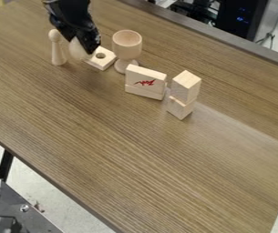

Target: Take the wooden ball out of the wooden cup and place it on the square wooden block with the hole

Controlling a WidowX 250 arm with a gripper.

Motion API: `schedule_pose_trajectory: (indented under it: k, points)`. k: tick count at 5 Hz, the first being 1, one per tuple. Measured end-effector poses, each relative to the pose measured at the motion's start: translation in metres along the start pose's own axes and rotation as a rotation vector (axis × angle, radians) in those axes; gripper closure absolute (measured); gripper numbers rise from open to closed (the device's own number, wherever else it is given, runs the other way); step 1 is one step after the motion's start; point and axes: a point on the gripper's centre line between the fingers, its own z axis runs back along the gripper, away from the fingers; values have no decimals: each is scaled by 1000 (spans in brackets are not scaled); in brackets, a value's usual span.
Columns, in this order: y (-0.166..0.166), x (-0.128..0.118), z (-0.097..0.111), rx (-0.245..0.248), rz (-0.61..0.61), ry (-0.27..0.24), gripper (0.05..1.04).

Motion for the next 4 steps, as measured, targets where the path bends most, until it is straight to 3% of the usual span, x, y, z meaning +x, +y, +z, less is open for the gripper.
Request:
schedule_pose_trajectory:
  k: [4]
  points:
    - [-5, 14, -11, -15, -42, -15, 390]
